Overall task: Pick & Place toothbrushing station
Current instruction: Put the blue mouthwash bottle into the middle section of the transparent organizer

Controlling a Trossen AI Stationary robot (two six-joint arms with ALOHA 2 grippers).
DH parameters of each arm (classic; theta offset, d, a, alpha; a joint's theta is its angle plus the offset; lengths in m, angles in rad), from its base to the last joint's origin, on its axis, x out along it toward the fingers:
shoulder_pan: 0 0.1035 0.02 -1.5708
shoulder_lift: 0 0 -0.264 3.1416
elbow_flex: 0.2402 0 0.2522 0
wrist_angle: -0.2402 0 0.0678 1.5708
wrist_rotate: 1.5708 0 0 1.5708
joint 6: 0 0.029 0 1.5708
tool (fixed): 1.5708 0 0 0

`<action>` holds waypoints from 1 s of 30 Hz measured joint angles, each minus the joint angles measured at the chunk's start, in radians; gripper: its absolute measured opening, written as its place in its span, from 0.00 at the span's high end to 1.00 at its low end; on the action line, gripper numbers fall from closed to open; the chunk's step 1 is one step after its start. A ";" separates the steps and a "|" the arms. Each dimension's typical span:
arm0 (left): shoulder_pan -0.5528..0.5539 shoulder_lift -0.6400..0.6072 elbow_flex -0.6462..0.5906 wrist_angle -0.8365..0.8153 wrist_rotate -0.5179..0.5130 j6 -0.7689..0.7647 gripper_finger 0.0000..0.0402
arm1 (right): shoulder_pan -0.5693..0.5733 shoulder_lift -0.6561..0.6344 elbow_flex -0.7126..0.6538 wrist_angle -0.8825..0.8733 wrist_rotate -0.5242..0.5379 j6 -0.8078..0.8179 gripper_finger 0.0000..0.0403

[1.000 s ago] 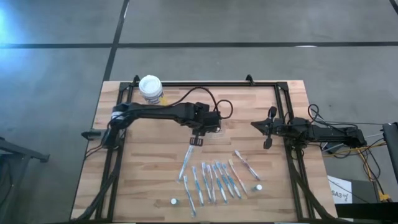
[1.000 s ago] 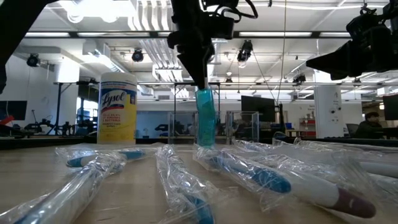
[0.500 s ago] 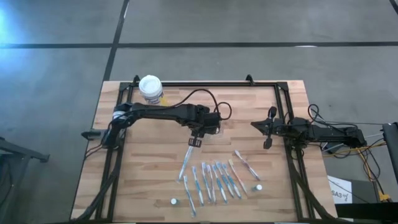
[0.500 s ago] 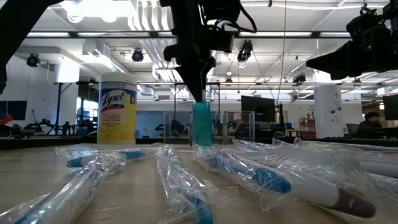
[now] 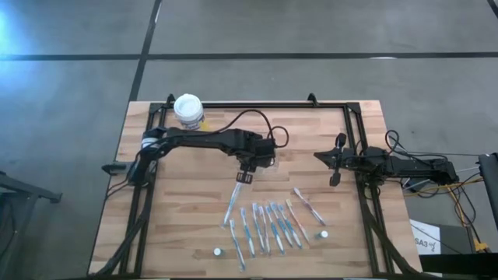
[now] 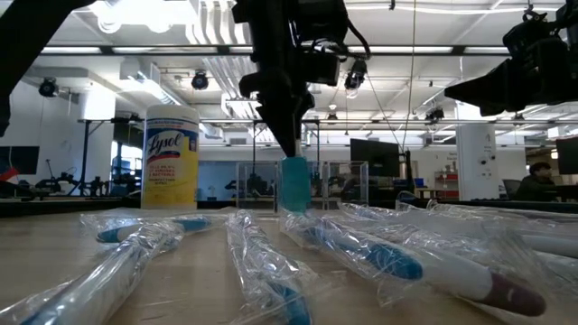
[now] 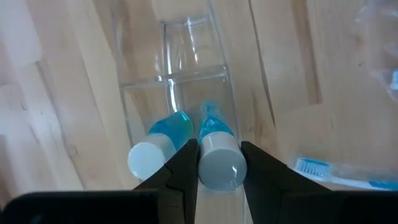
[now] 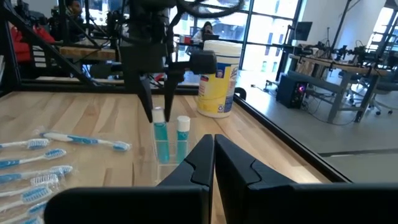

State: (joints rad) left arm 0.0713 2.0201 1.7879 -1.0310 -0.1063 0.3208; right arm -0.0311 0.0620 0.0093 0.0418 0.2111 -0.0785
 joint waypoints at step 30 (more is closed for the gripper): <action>0.009 -0.004 -0.058 0.059 0.008 -0.013 0.71 | 0.000 0.000 0.000 0.000 0.000 -0.001 0.98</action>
State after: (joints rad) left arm 0.0799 2.0163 1.7298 -0.9717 -0.0986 0.3080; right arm -0.0311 0.0620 0.0093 0.0418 0.2111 -0.0792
